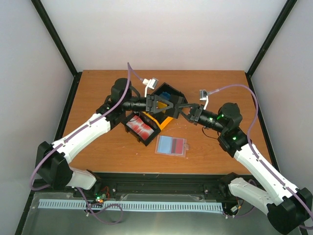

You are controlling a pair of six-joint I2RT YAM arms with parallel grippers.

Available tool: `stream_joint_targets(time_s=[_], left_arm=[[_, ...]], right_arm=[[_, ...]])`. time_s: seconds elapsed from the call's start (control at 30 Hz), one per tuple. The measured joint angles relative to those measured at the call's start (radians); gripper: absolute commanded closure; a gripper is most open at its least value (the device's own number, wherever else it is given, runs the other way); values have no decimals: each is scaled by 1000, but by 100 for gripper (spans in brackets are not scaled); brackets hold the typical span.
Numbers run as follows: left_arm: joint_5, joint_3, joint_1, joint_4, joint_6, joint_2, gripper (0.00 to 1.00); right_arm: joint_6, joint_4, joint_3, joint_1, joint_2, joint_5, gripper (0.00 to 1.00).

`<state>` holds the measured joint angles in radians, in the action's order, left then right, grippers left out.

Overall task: Put the credit cards into the card holder
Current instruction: Pick up the credit card from the storage box.

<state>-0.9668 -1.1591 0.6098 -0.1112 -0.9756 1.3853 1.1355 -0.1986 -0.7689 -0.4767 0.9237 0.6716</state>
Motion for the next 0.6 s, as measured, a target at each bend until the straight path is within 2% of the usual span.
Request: stream_joint_targets(time_s=[0.07, 0.13, 0.23, 0.33, 0.47, 0.6], left_arm=[[10, 0, 4, 16, 14, -2, 41], [38, 1, 4, 58, 42, -8, 33], [127, 4, 5, 168, 100, -31, 31], [283, 24, 27, 296, 167, -63, 30], [490, 64, 135, 439, 228, -72, 30], [617, 115, 211, 510, 254, -40, 33]], right_arm=[[3, 8, 6, -1, -13, -10, 97], [-8, 42, 13, -1, -32, -31, 97], [-38, 127, 23, -1, -72, -66, 97], [-79, 248, 55, -1, -122, -123, 97], [-108, 391, 143, -5, -165, -200, 97], [-115, 452, 259, -21, -167, -246, 97]])
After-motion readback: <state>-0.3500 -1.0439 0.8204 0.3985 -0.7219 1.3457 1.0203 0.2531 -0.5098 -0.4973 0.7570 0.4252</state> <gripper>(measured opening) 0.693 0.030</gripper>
